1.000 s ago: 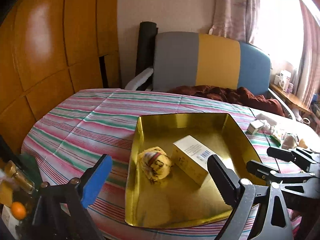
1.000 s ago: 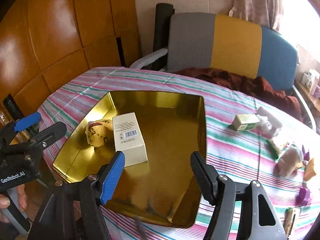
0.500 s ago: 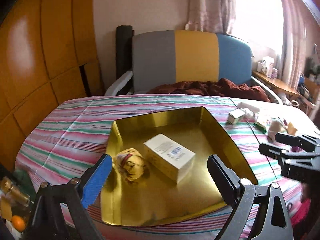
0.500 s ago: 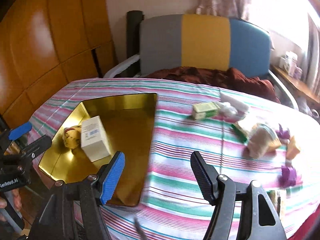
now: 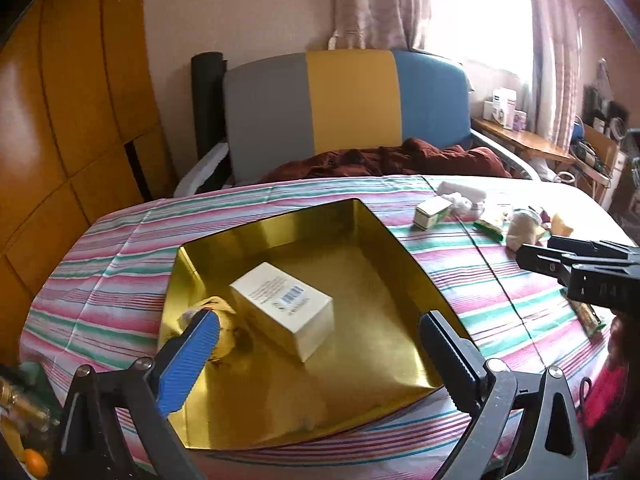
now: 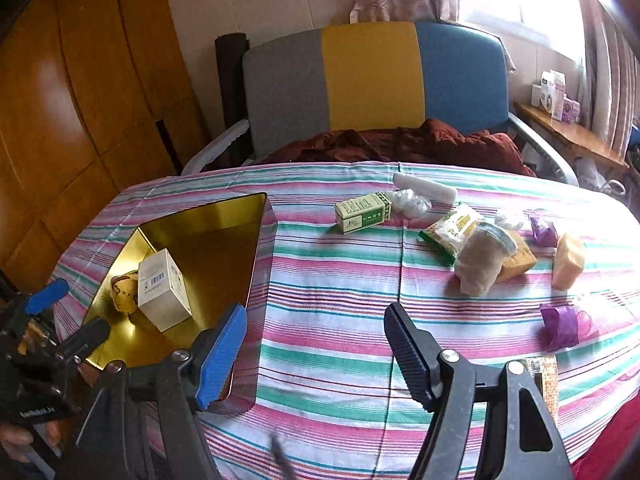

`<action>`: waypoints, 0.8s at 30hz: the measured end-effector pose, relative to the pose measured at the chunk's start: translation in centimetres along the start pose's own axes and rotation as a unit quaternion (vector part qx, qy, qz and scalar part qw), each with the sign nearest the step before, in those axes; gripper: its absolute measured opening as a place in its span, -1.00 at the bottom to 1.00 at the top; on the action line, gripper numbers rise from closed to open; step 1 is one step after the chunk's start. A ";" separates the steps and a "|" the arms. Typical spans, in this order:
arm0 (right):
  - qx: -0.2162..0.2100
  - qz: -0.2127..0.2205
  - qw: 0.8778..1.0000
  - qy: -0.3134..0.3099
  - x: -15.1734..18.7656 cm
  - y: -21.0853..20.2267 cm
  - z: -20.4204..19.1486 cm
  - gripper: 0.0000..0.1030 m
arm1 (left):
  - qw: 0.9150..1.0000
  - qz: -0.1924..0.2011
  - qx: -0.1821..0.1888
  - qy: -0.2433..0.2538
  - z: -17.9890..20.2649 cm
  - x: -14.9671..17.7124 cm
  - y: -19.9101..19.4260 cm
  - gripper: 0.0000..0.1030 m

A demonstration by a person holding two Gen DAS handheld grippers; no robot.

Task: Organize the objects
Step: 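Move both grippers back toward the scattered items on the sheet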

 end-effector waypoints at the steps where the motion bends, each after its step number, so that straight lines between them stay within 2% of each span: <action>1: -0.003 0.000 1.000 0.001 0.0 -0.1 0.1 0.46 | 1.000 -0.001 0.004 0.003 0.3 0.0 0.0 0.95; 8: 0.006 0.005 1.000 0.013 0.2 -1.3 1.8 0.46 | 0.999 -0.001 0.035 0.020 2.7 -0.3 -0.3 0.95; 13: 0.036 0.023 0.998 0.036 0.1 -3.9 5.0 0.47 | 0.997 -0.003 0.065 0.038 4.9 -0.5 -0.3 0.95; 18: 0.090 0.059 0.992 0.069 -0.6 -8.7 9.6 0.47 | 0.992 -0.003 0.107 0.062 8.1 -1.1 -0.5 0.95; 24: 0.164 0.115 0.972 0.121 -0.5 -16.4 15.7 0.49 | 0.979 -0.010 0.177 0.101 14.2 -2.0 -1.1 0.95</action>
Point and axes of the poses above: each gripper's, at about its wrist camera, not at the fingertips, and y roughly the way its jaws point, z to its right, x to its underside, the point moved 8 cm from there along y, roughly the way its jaws point, and after that the axes turned 14 degrees about -x, right-handed, at the moved point
